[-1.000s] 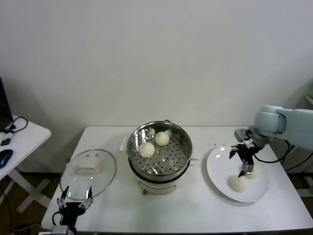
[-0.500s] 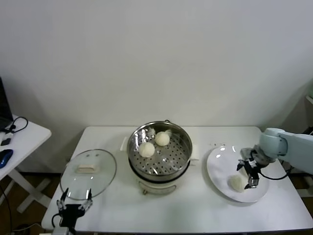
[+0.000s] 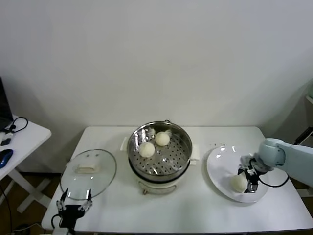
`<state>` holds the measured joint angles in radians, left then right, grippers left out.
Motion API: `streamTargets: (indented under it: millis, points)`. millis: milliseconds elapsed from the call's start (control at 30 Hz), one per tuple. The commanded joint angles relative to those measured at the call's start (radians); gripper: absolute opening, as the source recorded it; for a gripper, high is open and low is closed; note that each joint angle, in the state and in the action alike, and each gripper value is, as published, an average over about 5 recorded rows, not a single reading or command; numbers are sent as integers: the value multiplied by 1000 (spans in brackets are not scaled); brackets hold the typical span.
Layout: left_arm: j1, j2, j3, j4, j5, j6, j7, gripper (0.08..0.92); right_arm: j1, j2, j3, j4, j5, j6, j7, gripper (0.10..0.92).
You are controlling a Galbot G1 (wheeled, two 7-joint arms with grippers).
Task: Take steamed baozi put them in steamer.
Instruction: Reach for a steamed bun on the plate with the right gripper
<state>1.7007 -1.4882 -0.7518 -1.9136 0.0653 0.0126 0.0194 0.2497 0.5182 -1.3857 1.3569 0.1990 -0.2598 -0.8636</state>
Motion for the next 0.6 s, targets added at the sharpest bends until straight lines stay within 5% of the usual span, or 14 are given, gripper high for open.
streamTargets:
  millis: [33, 600]
  points:
    - [0, 0, 0, -2, 1, 1, 0, 823, -85, 10, 90, -19, -26, -4, 21, 823]
    - [-1, -3, 2, -5, 2, 4, 0, 823, 19, -15, 37, 30, -25, 12, -12, 699]
